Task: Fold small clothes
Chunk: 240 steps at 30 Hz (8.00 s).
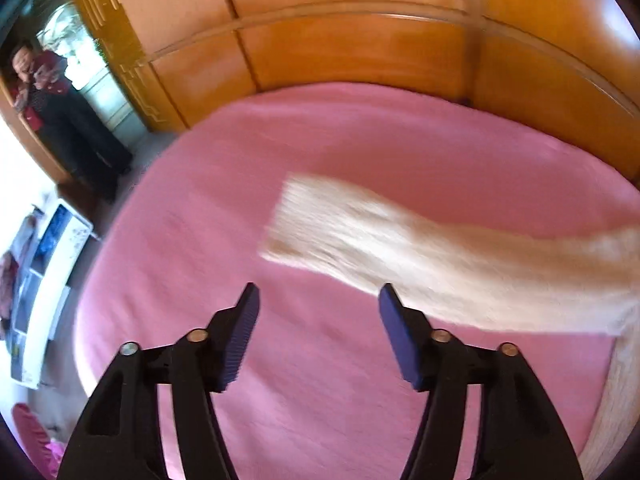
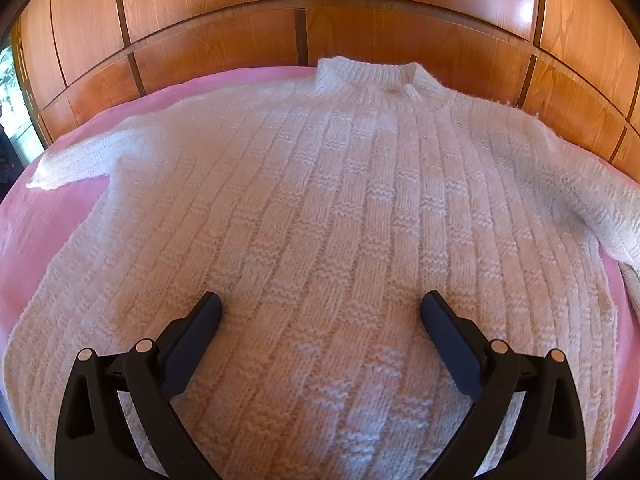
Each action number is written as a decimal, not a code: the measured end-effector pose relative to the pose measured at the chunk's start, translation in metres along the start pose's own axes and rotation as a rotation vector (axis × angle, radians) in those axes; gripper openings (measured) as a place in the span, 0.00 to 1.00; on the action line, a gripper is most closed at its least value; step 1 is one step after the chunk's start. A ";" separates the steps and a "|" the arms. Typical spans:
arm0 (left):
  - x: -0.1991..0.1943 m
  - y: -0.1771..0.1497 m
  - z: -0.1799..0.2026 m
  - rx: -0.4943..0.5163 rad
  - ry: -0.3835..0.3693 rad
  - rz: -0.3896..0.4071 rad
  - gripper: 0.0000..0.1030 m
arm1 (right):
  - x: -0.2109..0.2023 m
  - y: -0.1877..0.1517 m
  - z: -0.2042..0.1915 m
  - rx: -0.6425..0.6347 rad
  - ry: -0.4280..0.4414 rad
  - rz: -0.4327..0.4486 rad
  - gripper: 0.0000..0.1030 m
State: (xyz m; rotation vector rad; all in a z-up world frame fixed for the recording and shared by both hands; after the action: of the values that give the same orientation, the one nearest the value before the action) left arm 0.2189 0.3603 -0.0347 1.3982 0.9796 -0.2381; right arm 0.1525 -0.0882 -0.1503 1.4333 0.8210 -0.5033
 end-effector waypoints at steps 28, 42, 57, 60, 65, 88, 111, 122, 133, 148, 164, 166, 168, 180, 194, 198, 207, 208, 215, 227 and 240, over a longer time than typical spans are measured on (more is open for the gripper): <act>0.003 -0.068 0.005 -0.404 0.026 0.030 0.28 | -0.001 -0.001 -0.001 0.018 0.013 0.004 0.98; -0.133 -0.097 0.213 -0.105 -0.476 0.201 0.68 | -0.061 -0.003 0.069 0.245 -0.074 0.079 0.82; -0.133 -0.164 0.326 0.127 -0.666 0.134 0.82 | -0.140 -0.053 0.290 0.444 -0.490 0.084 0.57; -0.135 -0.163 0.328 0.142 -0.660 0.139 0.84 | -0.115 -0.053 0.292 0.402 -0.470 0.043 0.48; -0.134 -0.165 0.329 0.149 -0.651 0.142 0.84 | -0.129 -0.044 0.288 0.251 -0.513 0.002 0.07; -0.133 -0.163 0.334 0.164 -0.643 0.139 0.87 | -0.258 0.091 0.482 0.417 -0.924 0.179 0.05; -0.131 -0.163 0.340 0.182 -0.635 0.140 0.91 | -0.127 -0.071 0.499 1.007 -0.536 0.090 0.53; -0.130 -0.163 0.340 0.180 -0.642 0.139 0.92 | -0.167 -0.053 0.496 0.735 -0.740 0.007 0.05; -0.130 -0.163 0.338 0.171 -0.650 0.136 0.92 | -0.185 -0.049 0.401 0.656 -0.536 0.063 0.61; -0.161 -0.174 0.198 0.021 -0.610 0.109 0.90 | -0.153 -0.091 0.171 0.395 0.020 -0.163 0.47; -0.193 -0.235 0.155 0.104 -0.702 0.019 0.04 | -0.202 -0.110 0.155 0.331 0.000 -0.178 0.05; -0.189 -0.239 0.155 0.114 -0.687 0.000 0.04 | -0.193 -0.125 0.157 0.360 0.006 -0.211 0.05; -0.191 -0.230 0.156 0.115 -0.664 0.010 0.07 | -0.191 -0.124 0.160 0.410 0.028 -0.193 0.09; -0.198 -0.164 0.239 0.100 -0.665 0.182 0.60 | -0.203 -0.104 0.307 0.807 -0.223 0.035 0.50; -0.159 -0.183 0.313 0.198 -0.649 0.144 0.74 | -0.157 -0.084 0.508 1.034 -0.621 0.111 0.13; -0.158 -0.184 0.315 0.194 -0.675 0.138 0.80 | -0.161 -0.040 0.494 0.925 -0.564 0.143 0.06; -0.159 -0.181 0.320 0.183 -0.739 0.113 0.93 | -0.133 0.107 0.316 0.613 -0.130 0.274 0.06; -0.160 -0.180 0.320 0.178 -0.748 0.105 0.94 | -0.124 0.118 0.289 0.588 -0.086 0.277 0.06; -0.155 -0.154 0.301 -0.022 -0.792 0.037 0.96 | -0.048 0.158 0.098 0.389 0.202 0.195 0.06; -0.134 -0.107 0.293 -0.094 -0.779 0.070 0.96 | -0.033 0.099 0.065 0.353 0.224 0.128 0.58; -0.161 -0.068 0.402 0.089 -0.786 0.132 0.96 | -0.078 -0.017 0.142 0.460 0.028 0.042 0.66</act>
State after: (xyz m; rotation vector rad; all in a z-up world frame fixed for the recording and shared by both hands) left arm 0.2498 -0.0767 -0.0236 1.2765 0.2278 -0.6765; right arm 0.1165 -0.2423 -0.1113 1.8785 0.7221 -0.6705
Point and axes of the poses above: each gripper's, at about its wrist camera, not at the fingertips, and x roughly the way its jaws point, z to its right, y to its top, the point moved 5 cm from there along x, roughly the way its jaws point, and after that the axes turned 15 degrees about z, right-handed, at the moved point
